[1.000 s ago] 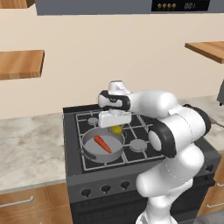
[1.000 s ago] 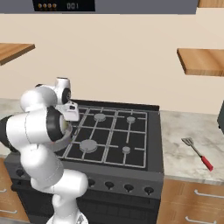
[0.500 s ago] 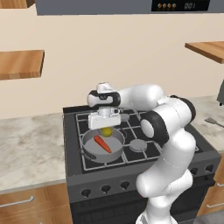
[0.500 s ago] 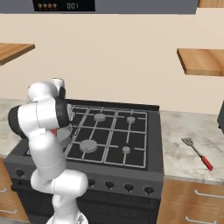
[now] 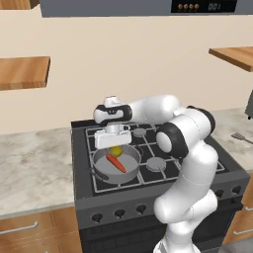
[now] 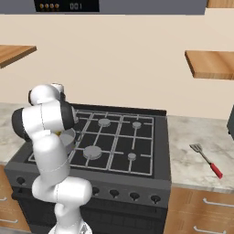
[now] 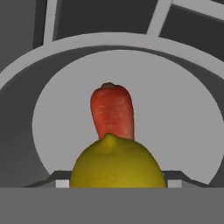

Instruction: Put the carrot and lemon in the pot. Retrieve the spatula and lightly stir the vegetables in the pot.

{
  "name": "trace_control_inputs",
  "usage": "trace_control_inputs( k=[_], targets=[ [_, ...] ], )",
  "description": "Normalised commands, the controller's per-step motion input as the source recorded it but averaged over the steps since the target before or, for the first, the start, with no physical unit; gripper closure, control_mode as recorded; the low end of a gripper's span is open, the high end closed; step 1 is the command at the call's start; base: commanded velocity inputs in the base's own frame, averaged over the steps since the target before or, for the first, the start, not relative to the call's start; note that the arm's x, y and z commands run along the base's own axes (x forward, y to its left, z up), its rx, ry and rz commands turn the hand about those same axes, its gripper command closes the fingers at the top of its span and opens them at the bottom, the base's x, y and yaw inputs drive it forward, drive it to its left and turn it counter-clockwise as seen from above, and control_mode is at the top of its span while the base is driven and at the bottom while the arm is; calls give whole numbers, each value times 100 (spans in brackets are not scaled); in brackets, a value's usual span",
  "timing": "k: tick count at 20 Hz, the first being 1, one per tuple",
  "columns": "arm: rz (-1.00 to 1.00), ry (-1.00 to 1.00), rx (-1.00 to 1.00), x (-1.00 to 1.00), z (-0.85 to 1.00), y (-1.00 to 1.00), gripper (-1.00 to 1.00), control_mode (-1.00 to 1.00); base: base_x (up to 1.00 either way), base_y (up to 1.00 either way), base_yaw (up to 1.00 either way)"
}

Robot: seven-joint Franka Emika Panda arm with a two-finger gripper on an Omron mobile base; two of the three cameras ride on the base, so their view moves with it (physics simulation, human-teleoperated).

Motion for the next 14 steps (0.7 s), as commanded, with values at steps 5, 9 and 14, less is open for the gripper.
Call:
trace_control_inputs(
  k=[5,9,14],
  targets=[
    [0,1,0,0,0,1,-100,-100,0,0,0],
    [0,4,0,1,0,0,-100,-100,0,0,0],
    [0,0,0,-6,7,-5,-100,-100,0,0,0]
  ],
)
